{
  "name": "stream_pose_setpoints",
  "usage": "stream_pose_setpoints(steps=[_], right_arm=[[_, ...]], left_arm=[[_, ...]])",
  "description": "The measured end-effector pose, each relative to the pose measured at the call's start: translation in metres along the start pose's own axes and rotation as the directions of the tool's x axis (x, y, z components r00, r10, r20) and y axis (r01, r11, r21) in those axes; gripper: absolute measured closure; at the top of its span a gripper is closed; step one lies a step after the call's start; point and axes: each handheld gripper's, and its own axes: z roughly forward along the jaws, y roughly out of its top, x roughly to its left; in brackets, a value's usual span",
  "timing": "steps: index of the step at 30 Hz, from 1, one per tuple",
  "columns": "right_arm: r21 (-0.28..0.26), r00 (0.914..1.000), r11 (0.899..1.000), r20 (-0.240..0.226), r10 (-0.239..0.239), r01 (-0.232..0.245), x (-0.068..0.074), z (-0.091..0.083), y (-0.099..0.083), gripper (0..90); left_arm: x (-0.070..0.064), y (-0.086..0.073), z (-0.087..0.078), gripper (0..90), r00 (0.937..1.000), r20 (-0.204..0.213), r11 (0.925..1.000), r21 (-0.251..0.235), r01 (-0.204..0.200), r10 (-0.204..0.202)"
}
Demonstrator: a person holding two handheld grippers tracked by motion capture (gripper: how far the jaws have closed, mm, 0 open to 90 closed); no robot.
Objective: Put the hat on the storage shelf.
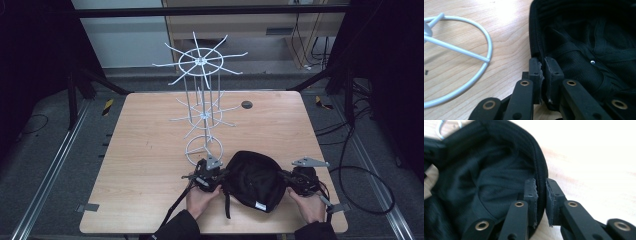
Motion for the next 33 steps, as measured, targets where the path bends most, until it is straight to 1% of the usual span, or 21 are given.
stream_pose_setpoints(steps=[2,3,4,5,7,8,9,11,13,14,15,16,17,20,23,24,26,27,28,31,33], right_arm=[[-0.039,1.0,0.999,0.007,0.0,0.0,0.002,-0.006,0.004,82.1],[-0.039,1.0,0.999,0.007,0.0,0.0,0.002,-0.006,0.004,82.1],[-0.092,0.9999,0.996,0.013,-0.011,0.012,0.003,-0.011,0.008,82.6],[-0.092,0.9999,0.996,0.013,-0.011,0.012,0.003,-0.011,0.008,82.6],[-0.146,0.9997,0.989,0.014,-0.019,0.021,0.005,-0.017,0.011,82.7],[-0.183,0.9995,0.983,0.011,-0.028,0.03,0.007,-0.021,0.013,82.8],[-0.183,0.9995,0.983,0.011,-0.028,0.03,0.007,-0.021,0.013,82.8],[-0.232,0.9988,0.971,0.008,-0.048,0.048,0.011,-0.026,0.015,82.8],[-0.266,0.9975,0.961,0.012,-0.069,0.07,0.014,-0.029,0.017,82.9],[-0.3,0.9959,0.95,0.01,-0.09,0.089,0.018,-0.033,0.019,82.8],[-0.3,0.9959,0.95,0.01,-0.09,0.089,0.018,-0.033,0.019,82.8],[-0.312,0.9954,0.946,0.009,-0.095,0.093,0.021,-0.035,0.02,82.8],[-0.332,0.994,0.937,0.002,-0.109,0.104,0.024,-0.038,0.022,82.8],[-0.349,0.991,0.929,-0.009,-0.134,0.122,0.027,-0.039,0.022,82.8],[-0.351,0.9886,0.927,-0.021,-0.149,0.132,0.03,-0.04,0.021,82.8],[-0.353,0.9879,0.926,-0.027,-0.153,0.133,0.031,-0.04,0.02,82.8],[-0.354,0.9847,0.924,-0.038,-0.17,0.146,0.036,-0.041,0.019,82.8],[-0.352,0.9834,0.924,-0.041,-0.177,0.152,0.037,-0.041,0.019,82.8],[-0.354,0.9826,0.922,-0.038,-0.182,0.157,0.038,-0.041,0.018,82.9],[-0.347,0.9823,0.924,-0.032,-0.185,0.162,0.04,-0.041,0.018,83.0],[-0.346,0.9824,0.923,-0.019,-0.186,0.168,0.04,-0.041,0.017,83.4]], left_arm=[[-0.002,0.001,0.002,83.8,1.0,0.003,1.0,-0.002,0.003,-0.003],[-0.002,0.001,0.002,83.9,1.0,0.003,1.0,-0.002,0.003,-0.003],[-0.004,0.002,0.005,83.9,1.0,0.005,1.0,-0.005,0.004,-0.004],[-0.004,0.002,0.005,84.1,1.0,0.005,1.0,-0.005,0.004,-0.004],[-0.005,0.004,0.007,84.2,1.0,0.004,1.0,-0.003,-0.002,0.002],[-0.006,0.004,0.008,84.4,1.0,0.0,1.0,-0.005,0.0,0.0],[-0.006,0.005,0.01,84.4,1.0,0.002,1.0,-0.009,0.0,0.0],[-0.007,0.007,0.012,84.5,1.0,0.001,0.9999,-0.014,0.009,-0.009],[-0.007,0.009,0.015,84.6,0.9999,0.001,0.9998,-0.016,0.014,-0.014],[-0.007,0.01,0.018,84.7,0.9998,-0.001,0.9996,-0.022,0.019,-0.019],[-0.007,0.01,0.018,84.7,0.9998,-0.001,0.9996,-0.022,0.019,-0.019],[-0.007,0.011,0.019,84.7,0.9997,-0.001,0.9994,-0.024,0.023,-0.023],[-0.007,0.013,0.023,84.7,0.9993,0.006,0.9989,-0.031,0.036,-0.036],[-0.007,0.014,0.026,84.7,0.9988,0.011,0.9982,-0.035,0.048,-0.048],[-0.006,0.014,0.03,84.7,0.9979,0.017,0.9971,-0.042,0.064,-0.063],[-0.005,0.015,0.031,84.7,0.9983,0.017,0.9977,-0.038,0.056,-0.055],[-0.003,0.015,0.035,84.6,0.9968,0.026,0.9957,-0.051,0.077,-0.076],[-0.003,0.015,0.035,84.5,0.9968,0.026,0.9957,-0.051,0.077,-0.076],[-0.003,0.016,0.037,84.4,0.9969,0.028,0.9957,-0.055,0.075,-0.074],[-0.003,0.016,0.037,83.7,0.9968,0.03,0.9957,-0.054,0.075,-0.074],[-0.003,0.016,0.036,82.2,0.9971,0.03,0.9961,-0.052,0.071,-0.069]])
